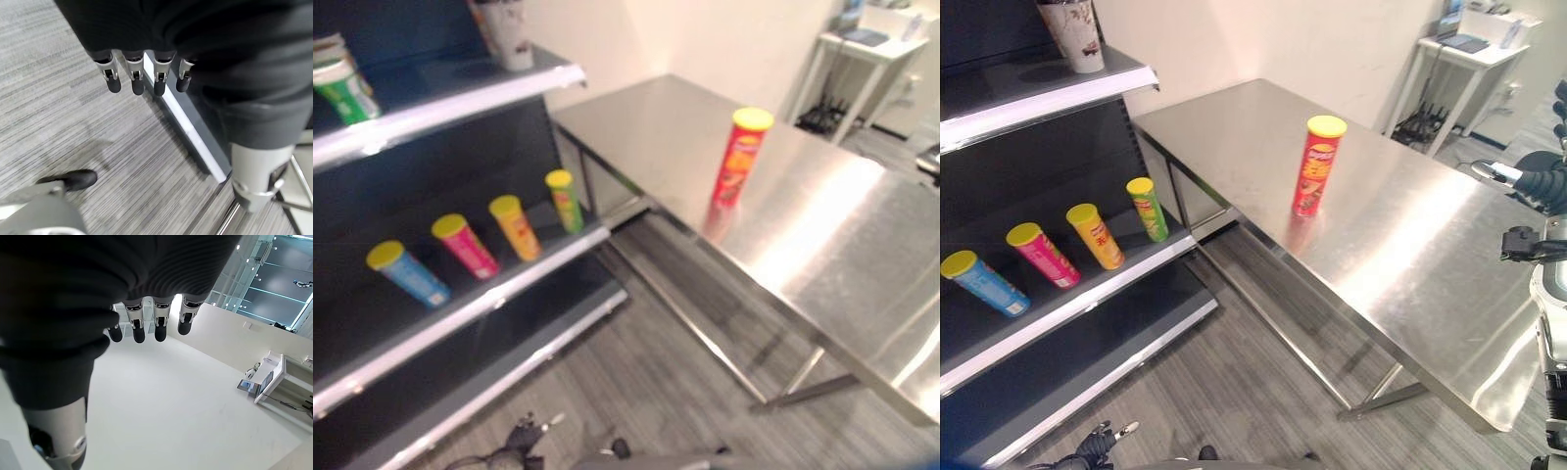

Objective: Put the goods on the table back onto the shelves and tidy them up.

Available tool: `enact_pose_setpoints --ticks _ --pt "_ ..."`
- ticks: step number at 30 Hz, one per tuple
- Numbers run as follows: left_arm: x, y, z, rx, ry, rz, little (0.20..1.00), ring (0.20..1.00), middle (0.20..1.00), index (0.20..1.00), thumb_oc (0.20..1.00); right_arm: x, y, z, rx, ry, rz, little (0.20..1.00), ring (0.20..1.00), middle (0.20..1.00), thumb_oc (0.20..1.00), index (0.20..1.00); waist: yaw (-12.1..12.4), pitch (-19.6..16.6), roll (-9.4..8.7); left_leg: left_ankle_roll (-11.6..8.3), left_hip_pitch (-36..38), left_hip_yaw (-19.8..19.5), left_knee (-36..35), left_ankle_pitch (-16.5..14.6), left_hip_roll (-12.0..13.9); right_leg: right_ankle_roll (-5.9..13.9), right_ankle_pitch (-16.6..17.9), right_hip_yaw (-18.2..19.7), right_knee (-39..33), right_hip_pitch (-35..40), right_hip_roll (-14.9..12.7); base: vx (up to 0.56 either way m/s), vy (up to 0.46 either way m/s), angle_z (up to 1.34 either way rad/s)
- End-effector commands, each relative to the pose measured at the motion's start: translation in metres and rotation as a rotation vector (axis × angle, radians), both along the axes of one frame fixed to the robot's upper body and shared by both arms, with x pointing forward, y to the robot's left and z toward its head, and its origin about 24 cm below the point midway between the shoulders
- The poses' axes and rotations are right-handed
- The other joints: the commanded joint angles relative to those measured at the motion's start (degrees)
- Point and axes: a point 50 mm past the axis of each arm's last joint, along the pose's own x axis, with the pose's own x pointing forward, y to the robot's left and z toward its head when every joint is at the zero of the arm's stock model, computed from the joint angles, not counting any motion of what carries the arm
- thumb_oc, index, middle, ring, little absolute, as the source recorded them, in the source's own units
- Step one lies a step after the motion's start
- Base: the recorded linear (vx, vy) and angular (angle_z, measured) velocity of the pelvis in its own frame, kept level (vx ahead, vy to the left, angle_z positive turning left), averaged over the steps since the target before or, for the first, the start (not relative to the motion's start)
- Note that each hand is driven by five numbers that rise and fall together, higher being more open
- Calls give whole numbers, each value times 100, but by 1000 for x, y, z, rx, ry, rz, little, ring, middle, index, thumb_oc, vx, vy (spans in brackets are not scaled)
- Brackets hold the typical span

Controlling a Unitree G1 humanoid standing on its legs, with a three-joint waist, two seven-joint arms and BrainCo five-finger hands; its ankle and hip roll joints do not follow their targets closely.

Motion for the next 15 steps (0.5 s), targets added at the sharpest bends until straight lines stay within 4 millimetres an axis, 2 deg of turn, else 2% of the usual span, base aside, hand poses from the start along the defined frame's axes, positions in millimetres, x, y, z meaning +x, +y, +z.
enact_pose_setpoints --ticks 1,3,4,5,7,10,15 --pt "27 13 15 79 -94 -82 1000 1000 1000 1000 1000 -4 2 32 -36 -143 -3 1000 1000 1000 1000 1000 233 182 -104 -389 -112 -265 -264 -184 285 -140 88 81 431 292 115 91 -114 99" --pt "34 15 20 86 -136 -88 1000 1000 1000 1000 1000 -8 -4 31 -29 -132 -26 1000 1000 1000 1000 1000 198 223 -66 -543 -75 -451 -289 -248 409 -176 -47 131 -438 148 182 163 -228 66" --pt "34 16 21 92 -133 -102 1000 1000 1000 1000 1000 -10 -8 26 -34 -111 -43 1000 1000 1000 1000 1000 107 244 -123 -634 -3 -545 -301 -313 443 -116 5 310 -1516 140 425 132 -189 26" --pt "34 16 21 92 -133 -103 1000 1000 1000 1000 1000 -10 -8 26 -34 -111 -44 1000 1000 1000 1000 1000 103 239 -122 -633 -16 -554 -307 -292 443 -121 51 291 -1576 158 434 157 -186 32" --pt "29 19 20 93 -126 -68 1000 1000 1000 1000 1000 -11 -5 23 -43 -93 -31 1000 1000 1000 1000 1000 123 205 -238 -695 62 -633 -293 -313 493 24 250 425 -1862 283 521 144 -153 56" --pt "24 17 18 84 -119 -55 1000 1000 1000 1000 1000 -11 -5 21 -38 -80 -23 1000 1000 1000 1000 1000 148 146 -311 -756 60 -653 -291 -298 566 -8 299 362 -2092 420 634 111 -145 34" --pt "15 10 12 62 -88 -58 1000 1000 1000 1000 1000 -16 -8 20 -50 -56 -18 1000 1000 1000 1000 1000 128 76 -316 -906 16 -728 -317 -257 724 -60 282 153 -2340 635 771 69 -102 18"
